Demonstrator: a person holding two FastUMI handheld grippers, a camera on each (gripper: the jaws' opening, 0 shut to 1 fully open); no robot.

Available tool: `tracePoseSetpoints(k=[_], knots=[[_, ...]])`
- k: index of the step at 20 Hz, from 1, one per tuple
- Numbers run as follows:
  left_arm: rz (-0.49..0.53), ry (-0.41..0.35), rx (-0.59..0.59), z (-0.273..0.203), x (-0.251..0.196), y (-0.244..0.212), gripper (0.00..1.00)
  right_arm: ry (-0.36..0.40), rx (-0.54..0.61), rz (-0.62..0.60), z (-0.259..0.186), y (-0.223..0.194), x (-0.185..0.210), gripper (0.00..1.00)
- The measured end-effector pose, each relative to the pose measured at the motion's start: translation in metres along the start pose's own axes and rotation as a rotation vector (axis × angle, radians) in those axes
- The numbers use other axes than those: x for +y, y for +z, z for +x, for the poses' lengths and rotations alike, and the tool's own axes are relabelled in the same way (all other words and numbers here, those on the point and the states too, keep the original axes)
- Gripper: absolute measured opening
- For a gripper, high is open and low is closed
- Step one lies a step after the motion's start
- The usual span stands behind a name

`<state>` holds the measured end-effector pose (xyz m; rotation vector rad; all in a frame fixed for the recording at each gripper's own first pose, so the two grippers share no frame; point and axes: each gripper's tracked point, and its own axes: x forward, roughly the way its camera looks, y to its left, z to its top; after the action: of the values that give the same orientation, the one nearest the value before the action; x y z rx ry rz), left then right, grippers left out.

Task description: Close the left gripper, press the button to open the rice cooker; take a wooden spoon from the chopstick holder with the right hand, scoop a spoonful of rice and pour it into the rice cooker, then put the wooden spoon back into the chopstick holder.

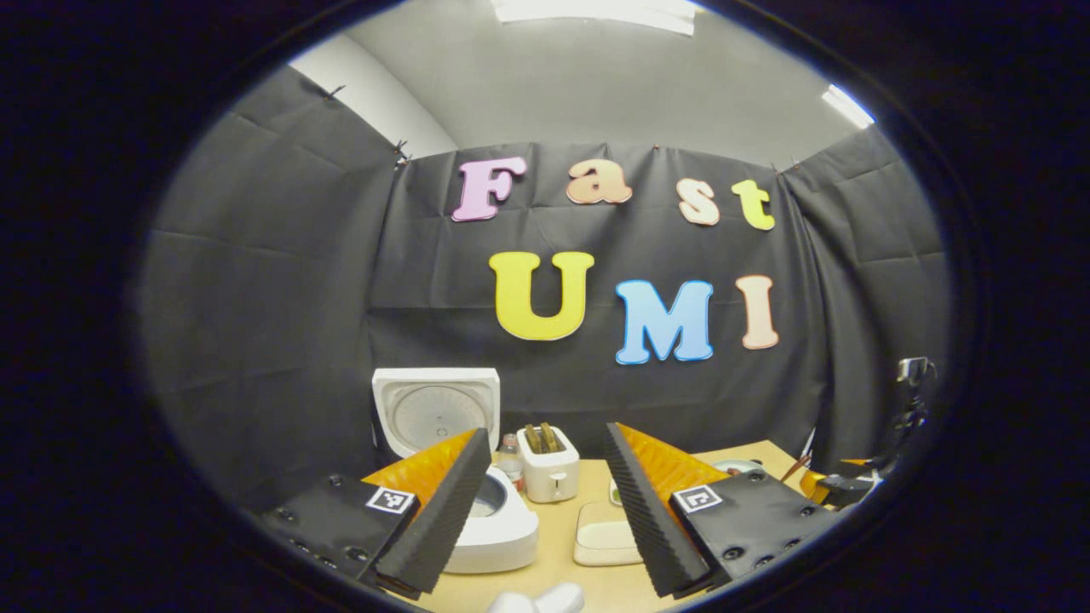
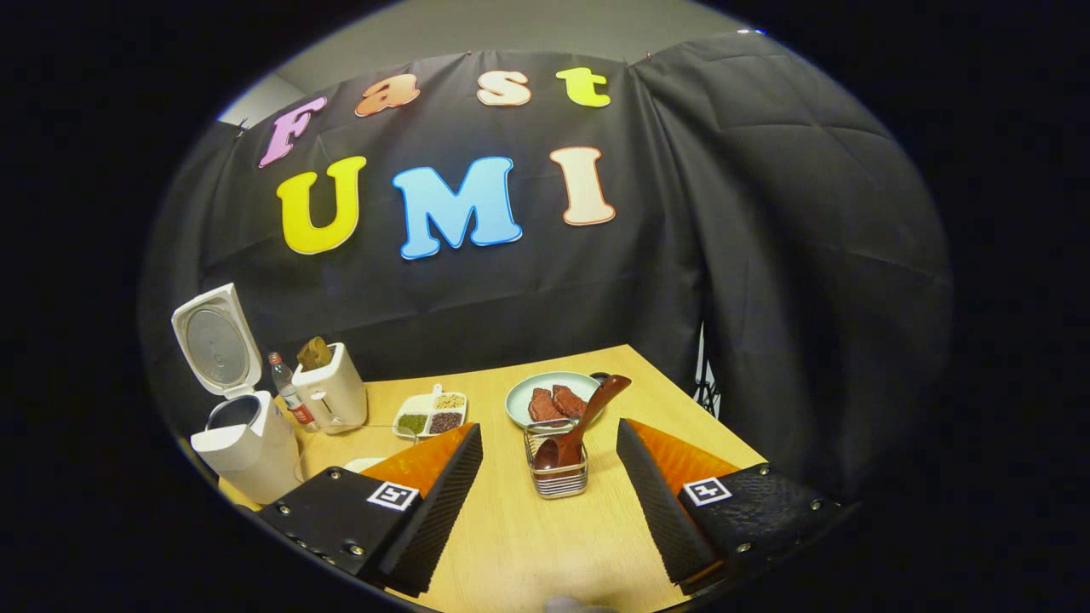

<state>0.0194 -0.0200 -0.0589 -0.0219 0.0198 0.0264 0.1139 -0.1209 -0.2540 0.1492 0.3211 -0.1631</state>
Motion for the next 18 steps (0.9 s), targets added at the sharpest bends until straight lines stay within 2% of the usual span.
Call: tracePoseSetpoints(k=[8, 16, 18], knots=[[0.034, -0.032, 0.028, 0.007, -0.049, -0.008, 0.93, -0.04, 0.049, 0.071, 0.12, -0.026, -0.038, 0.98], [0.091, -0.008, 0.072, 0.026, -0.063, -0.032, 0.95, -0.035, 0.072, 0.092, 0.183, -0.032, -0.042, 0.98], [0.086, 0.007, 0.079, 0.03, -0.063, -0.034, 0.99, -0.036, 0.067, 0.097, 0.189, -0.029, -0.043, 0.98]])
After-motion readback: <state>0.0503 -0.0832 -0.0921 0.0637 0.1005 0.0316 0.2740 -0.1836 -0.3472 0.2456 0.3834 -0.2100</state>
